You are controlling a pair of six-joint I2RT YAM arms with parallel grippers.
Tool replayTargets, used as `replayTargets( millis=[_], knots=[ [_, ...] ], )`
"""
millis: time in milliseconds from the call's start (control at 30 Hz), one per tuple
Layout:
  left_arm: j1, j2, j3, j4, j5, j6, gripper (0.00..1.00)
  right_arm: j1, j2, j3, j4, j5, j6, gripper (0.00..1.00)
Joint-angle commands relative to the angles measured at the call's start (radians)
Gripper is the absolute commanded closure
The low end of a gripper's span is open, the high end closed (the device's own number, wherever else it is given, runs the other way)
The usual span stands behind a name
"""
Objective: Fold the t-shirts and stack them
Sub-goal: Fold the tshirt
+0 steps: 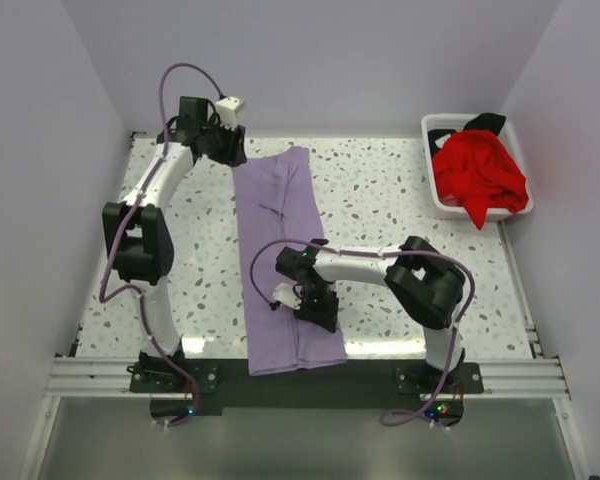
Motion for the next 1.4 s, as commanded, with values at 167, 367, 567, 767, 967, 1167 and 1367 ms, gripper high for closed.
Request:
replayTargets(
  millis=[167, 367, 567, 767, 967, 1167, 1367],
  knots=[
    [0.0, -0.092, -0.27, -0.049, 0.098, 0.045, 0.47, -0.123, -0.076, 0.06, 0.15, -0.343, 0.046, 0.72],
    [-0.007, -0.065, -0.321, -0.033, 0.077, 0.028, 0.51, -0.301, -0.017, 0.267, 0.231, -0.254, 0.083, 0.76],
    [-0.032, -0.017, -0.333, -0.029, 0.043, 0.004, 0.58, -0.34, 0.178, 0.475, 0.377, -0.052, 0.233, 0.84],
    [-0.033, 0.052, -0.313, -0.016, -0.029, -0.025, 0.66, -0.376, 0.346, 0.581, 0.463, 0.135, 0.313, 0.87],
    [-0.032, 0.161, -0.22, -0.006, -0.052, -0.029, 0.69, -0.418, 0.446, 0.678, 0.464, 0.183, 0.334, 0.87],
    [-0.032, 0.273, -0.076, -0.007, -0.06, -0.047, 0.7, -0.453, 0.526, 0.768, 0.461, 0.208, 0.339, 0.86],
    [-0.03, 0.337, 0.035, -0.015, -0.067, -0.067, 0.71, -0.499, 0.611, 0.891, 0.458, 0.243, 0.337, 0.86]
  ],
)
